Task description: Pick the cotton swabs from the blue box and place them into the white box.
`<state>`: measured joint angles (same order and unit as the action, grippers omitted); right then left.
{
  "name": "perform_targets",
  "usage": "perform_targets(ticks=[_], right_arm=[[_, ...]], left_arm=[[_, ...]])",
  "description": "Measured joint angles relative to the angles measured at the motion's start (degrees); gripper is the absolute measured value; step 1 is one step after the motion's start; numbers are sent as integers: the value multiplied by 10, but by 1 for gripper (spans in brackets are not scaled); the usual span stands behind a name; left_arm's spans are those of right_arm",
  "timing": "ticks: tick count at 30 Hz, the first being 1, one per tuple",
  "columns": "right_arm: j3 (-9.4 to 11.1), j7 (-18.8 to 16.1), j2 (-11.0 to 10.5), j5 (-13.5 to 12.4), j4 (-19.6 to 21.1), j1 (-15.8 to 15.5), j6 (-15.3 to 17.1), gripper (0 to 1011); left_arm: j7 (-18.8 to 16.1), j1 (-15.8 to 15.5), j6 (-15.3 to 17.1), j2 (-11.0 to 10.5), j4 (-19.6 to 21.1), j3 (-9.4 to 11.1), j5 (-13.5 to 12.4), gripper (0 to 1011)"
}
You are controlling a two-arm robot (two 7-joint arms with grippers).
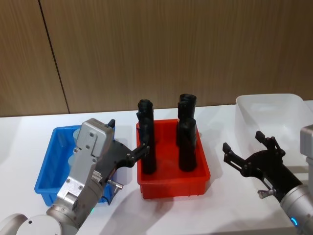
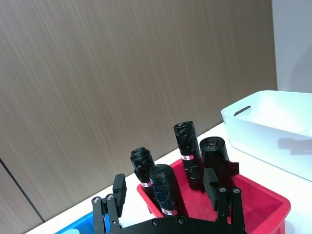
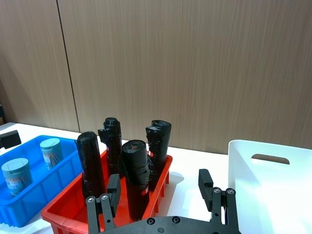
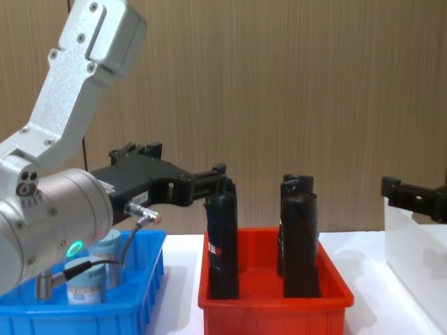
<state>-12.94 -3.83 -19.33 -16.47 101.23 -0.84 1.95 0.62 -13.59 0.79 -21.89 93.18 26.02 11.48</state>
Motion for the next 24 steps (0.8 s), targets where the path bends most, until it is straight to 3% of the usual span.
perform_targets(ticks=[24], right_arm=[[0,0,0,0,0,0,0,1002]], left_arm=[[0,0,0,0,0,0,0,1004]])
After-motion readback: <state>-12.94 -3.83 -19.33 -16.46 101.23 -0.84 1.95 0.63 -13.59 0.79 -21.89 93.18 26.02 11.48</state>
